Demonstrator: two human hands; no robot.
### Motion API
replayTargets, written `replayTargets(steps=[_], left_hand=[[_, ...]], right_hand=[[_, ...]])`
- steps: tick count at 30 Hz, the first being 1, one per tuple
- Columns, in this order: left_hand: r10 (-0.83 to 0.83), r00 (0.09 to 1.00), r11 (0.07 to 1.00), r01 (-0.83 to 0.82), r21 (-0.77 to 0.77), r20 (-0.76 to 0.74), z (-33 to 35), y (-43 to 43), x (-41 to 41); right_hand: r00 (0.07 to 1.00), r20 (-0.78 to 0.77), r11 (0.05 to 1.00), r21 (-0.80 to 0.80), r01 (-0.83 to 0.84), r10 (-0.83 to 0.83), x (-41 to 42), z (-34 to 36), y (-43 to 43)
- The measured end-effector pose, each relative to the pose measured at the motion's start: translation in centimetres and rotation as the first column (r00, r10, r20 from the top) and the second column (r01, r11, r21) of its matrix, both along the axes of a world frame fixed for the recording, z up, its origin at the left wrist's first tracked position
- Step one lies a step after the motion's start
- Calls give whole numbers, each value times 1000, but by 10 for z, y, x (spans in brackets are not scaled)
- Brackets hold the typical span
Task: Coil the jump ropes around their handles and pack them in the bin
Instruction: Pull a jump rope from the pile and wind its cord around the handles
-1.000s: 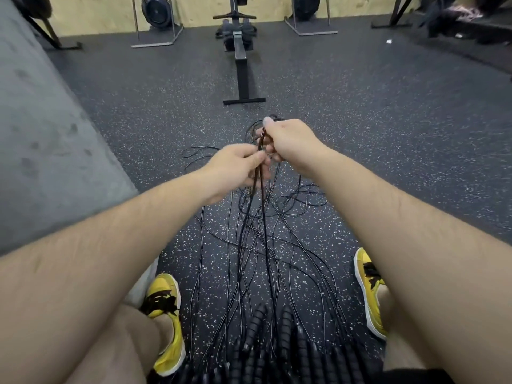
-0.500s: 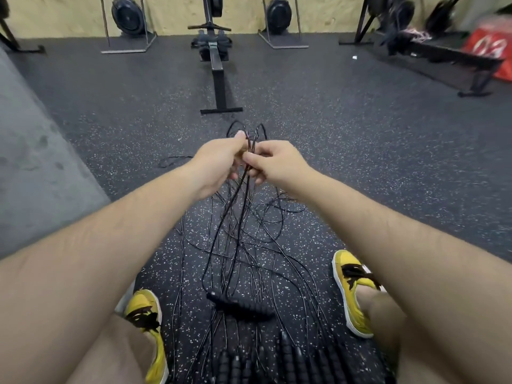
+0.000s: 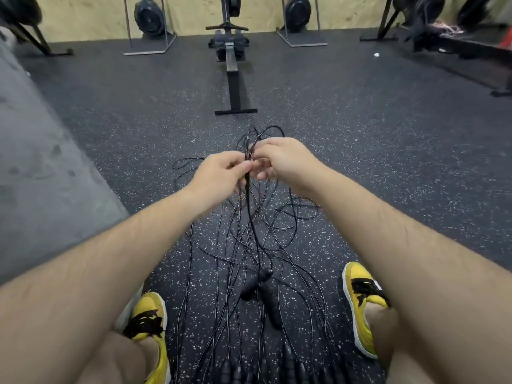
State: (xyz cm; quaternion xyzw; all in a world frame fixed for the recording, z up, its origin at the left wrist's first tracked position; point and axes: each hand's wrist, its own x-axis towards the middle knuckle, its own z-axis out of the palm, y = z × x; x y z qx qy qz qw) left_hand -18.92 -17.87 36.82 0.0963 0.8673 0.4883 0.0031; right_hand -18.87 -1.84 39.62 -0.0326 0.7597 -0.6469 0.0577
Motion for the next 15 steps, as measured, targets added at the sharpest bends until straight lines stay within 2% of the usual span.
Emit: replayTargets(steps=[1,4,7,11,13,15], left_hand=[[33,999,999,-32,35,-25,5,0,-2],[31,998,989,-23,147,-54,15,2,-6],[8,998,975,6,220,-61,20,4,-4],[3,1000,975,-2,221,-2,19,-11,-8],[-113,989,965,86,249,97,13,-23,-7],[-276,940,932,211,294,202,5,-32,0]], right_hand=[[999,31,999,11,-36,36,1,-1,0],[985,69,958,231,-173,161,11,-13,-3],[988,31,909,388,-154,154,14,-23,-12],[995,-45,934,352,-63,84,12,-10,-19],[994,-108,938,347,5,34,15,4,-22],[990,-144,958,284,36,6,15,20,-24]])
